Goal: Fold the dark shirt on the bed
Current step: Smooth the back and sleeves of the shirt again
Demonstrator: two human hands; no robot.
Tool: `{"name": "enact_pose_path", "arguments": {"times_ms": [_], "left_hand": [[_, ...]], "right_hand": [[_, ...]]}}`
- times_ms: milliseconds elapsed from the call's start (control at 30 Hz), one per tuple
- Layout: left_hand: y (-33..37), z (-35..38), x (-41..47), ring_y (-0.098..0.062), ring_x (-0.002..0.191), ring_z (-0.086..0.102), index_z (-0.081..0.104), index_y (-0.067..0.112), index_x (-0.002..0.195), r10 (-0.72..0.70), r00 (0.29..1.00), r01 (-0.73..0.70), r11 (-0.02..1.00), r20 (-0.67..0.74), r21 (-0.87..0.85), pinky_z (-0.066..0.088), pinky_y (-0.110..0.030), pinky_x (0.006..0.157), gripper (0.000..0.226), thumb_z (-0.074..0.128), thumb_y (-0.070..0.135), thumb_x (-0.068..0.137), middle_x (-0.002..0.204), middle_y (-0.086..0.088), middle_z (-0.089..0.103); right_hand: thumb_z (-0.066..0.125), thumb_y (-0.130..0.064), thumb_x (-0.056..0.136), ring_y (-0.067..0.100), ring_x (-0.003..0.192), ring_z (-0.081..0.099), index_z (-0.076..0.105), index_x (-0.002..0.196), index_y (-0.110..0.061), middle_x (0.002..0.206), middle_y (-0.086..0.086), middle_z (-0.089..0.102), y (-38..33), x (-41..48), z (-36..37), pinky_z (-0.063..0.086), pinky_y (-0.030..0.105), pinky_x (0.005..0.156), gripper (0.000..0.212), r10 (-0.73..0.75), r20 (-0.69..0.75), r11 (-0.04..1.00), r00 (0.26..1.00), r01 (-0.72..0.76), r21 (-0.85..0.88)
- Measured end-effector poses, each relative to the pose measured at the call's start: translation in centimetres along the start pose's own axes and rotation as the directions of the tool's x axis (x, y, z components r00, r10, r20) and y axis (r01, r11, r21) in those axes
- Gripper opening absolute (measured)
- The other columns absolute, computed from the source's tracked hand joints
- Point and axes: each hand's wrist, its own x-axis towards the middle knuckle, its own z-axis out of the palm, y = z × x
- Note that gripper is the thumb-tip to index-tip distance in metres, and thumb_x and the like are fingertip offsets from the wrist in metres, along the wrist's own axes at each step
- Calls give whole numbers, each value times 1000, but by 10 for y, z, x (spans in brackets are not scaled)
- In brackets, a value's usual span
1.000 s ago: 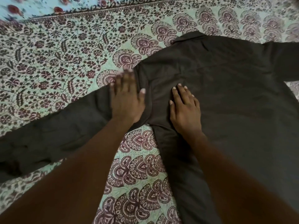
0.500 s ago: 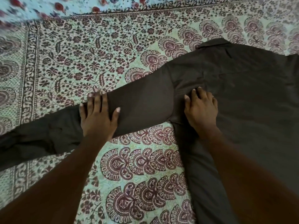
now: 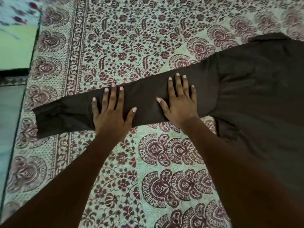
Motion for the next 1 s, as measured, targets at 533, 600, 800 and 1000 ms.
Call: {"name": "enact_pose_path", "arguments": {"times_ms": [533, 600, 800, 1000], "left_hand": [[-174, -24, -56, -37, 157, 23, 19, 27, 166, -169, 982, 159, 980, -82, -119, 21, -58, 124, 67, 19, 58, 107, 174, -7, 18], [-178, -22, -59, -37, 156, 26, 21, 24, 165, -205, 970, 186, 972, -131, -145, 22, -56, 124, 64, 23, 53, 109, 173, -7, 19], [-192, -23, -64, -29, 160, 17, 25, 23, 164, -394, 899, 371, 917, -192, -145, 8, -56, 127, 58, 32, 43, 110, 174, -7, 17], [-217, -27, -71, -32, 154, 29, 35, 30, 160, -225, 961, 182, 953, -162, -243, 24, -57, 119, 52, 37, 38, 108, 172, -6, 23]], "right_hand": [[8, -86, 92, 33, 162, -5, 7, 167, -15, 175, 14, -3, -147, -18, 24, 5, 60, 128, 103, -23, 21, 1000, 1000, 23, 7], [5, -92, 86, 38, 161, -9, 4, 167, -17, 174, 20, -7, -162, -21, 24, 1, 64, 127, 111, 37, 51, 999, 998, -36, -9], [-2, -97, 77, 40, 160, -12, 4, 167, -16, 173, 24, -7, -225, -15, 30, 0, 65, 126, 122, -231, 120, 973, 966, 230, 19], [12, -98, 79, 40, 160, -9, 8, 166, -8, 173, 22, 0, -270, -20, 38, -5, 65, 125, 125, -358, 128, 929, 925, 367, -53]]}}
